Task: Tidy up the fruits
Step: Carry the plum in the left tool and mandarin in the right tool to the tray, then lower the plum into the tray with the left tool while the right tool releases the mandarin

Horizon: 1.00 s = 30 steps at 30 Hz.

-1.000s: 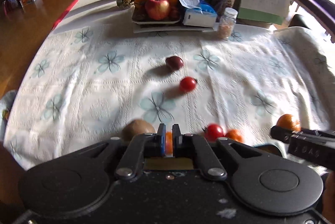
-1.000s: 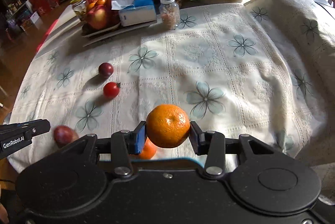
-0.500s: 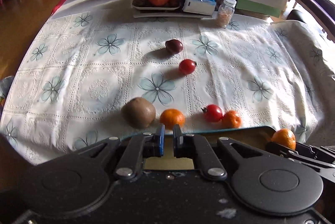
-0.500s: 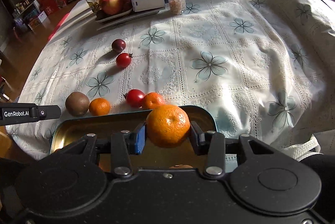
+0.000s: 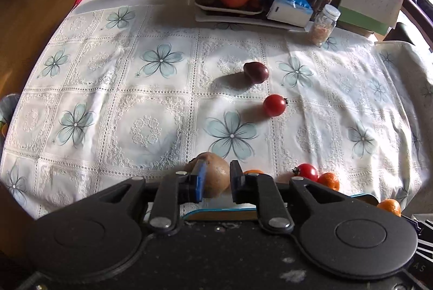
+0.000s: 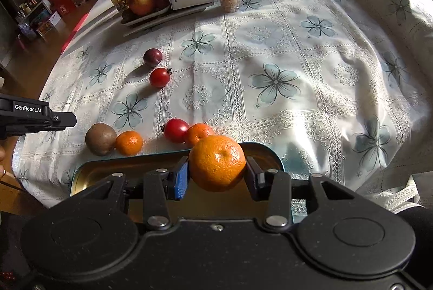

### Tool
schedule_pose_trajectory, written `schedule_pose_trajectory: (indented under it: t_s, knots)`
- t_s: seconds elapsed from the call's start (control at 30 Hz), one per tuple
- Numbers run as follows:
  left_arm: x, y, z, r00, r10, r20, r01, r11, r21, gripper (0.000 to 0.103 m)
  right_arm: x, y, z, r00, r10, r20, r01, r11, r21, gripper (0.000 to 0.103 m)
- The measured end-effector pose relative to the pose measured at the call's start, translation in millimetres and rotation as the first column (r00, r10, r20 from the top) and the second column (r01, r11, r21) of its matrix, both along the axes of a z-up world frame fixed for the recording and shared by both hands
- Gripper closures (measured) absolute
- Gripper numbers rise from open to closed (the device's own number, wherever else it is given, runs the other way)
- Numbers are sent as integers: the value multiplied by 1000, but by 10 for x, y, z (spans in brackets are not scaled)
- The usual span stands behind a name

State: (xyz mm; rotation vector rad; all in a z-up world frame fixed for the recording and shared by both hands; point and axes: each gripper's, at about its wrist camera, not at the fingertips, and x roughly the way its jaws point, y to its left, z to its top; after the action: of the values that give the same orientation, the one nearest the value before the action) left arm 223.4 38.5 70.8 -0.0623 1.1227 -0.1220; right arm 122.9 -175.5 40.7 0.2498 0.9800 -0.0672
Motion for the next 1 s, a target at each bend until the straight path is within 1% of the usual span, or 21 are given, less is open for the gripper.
schedule_pose_trajectory:
  t_s: [0.17,0.27,0.5,0.6,0.77,0.87,1.0]
  knots:
    - [-126,55,-95,999,3,-40,-5,999,-40,84,28,14,-7,1000,13,-10,-13,1000,25,52]
    - [-319,43,-150,999,-6,-44,4,999,-46,82,5,28,-23,1000,27,-13,-27,999,32,52]
    - [-946,10,-225,1000,-14,8,14,1000,-12,79,-118,100,-32,998,60,-9,-60,998,36,52]
    - [-1185,-21,-295,999,-35,17,35,999,-4,79,-179,160,-31,997,75,-1,-75,997,29,52]
    - [-1469,-75,-381,998,-60,22,60,998,-7,79,-291,250,-61,995,98,19,-98,995,36,52]
    - [-1567,-90,-402,997,-65,30,66,998,-12,78,-348,311,-87,993,112,27,-113,993,27,52]
    - [-1568,-71,-435,998,-55,29,55,998,-8,78,-397,399,-118,990,137,35,-137,991,-7,52]
